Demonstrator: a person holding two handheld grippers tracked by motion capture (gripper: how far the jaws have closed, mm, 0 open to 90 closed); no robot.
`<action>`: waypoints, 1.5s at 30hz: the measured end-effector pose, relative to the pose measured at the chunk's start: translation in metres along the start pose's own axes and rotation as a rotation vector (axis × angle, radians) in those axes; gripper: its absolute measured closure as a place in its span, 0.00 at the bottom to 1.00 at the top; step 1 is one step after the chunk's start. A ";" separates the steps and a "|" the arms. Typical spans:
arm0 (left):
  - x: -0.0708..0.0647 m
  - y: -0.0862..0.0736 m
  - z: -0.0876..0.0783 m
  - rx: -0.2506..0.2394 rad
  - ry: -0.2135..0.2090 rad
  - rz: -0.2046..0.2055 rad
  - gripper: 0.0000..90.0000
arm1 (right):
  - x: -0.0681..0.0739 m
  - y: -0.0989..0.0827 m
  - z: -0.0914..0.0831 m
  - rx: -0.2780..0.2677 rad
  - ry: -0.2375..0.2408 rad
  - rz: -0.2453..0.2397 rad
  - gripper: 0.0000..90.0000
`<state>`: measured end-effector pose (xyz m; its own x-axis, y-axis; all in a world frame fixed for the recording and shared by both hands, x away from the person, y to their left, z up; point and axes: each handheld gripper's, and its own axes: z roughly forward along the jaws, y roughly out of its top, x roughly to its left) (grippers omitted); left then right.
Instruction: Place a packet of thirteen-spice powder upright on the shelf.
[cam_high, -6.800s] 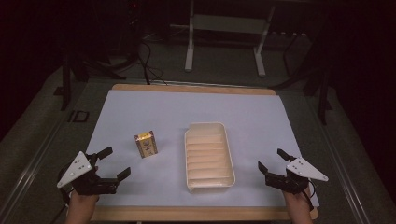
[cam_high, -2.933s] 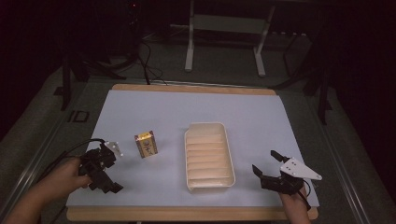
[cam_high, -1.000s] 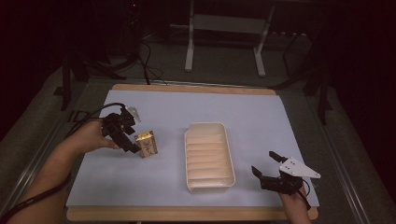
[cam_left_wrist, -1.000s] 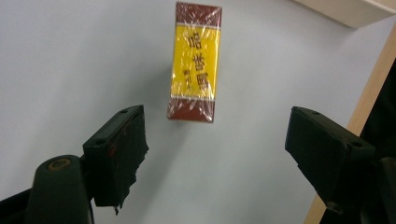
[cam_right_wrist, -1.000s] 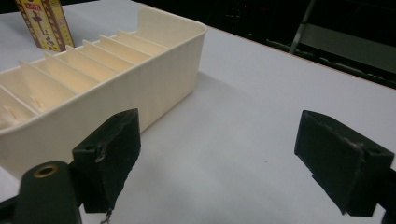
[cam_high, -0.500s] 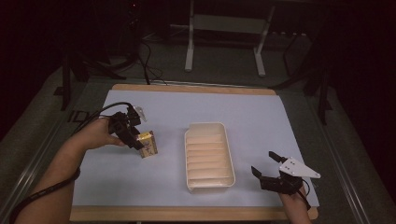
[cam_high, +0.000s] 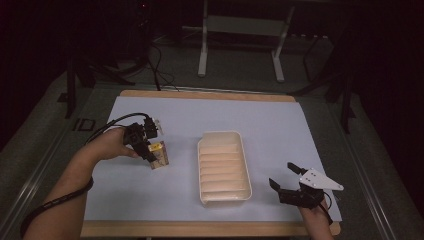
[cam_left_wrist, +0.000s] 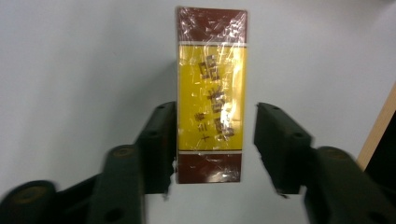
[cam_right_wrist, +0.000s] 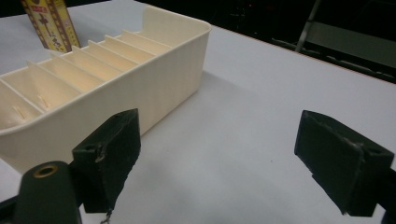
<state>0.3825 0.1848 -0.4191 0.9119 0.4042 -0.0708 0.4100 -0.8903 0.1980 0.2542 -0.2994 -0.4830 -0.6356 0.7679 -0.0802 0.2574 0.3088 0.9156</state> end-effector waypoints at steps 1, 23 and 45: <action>0.000 0.000 0.001 0.004 0.008 0.002 0.61 | 0.000 0.000 0.000 0.001 0.001 0.001 0.16; -0.004 0.001 0.000 0.002 -0.005 0.016 0.75 | -0.001 -0.001 0.001 0.004 0.012 0.009 0.16; -0.019 0.012 -0.034 -0.074 -0.019 0.061 0.75 | -0.001 -0.001 0.001 0.006 0.016 0.022 0.16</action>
<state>0.3697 0.1739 -0.3823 0.9357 0.3448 -0.0749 0.3517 -0.8950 0.2745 0.2555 -0.3001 -0.4843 -0.6412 0.7655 -0.0534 0.2762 0.2951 0.9147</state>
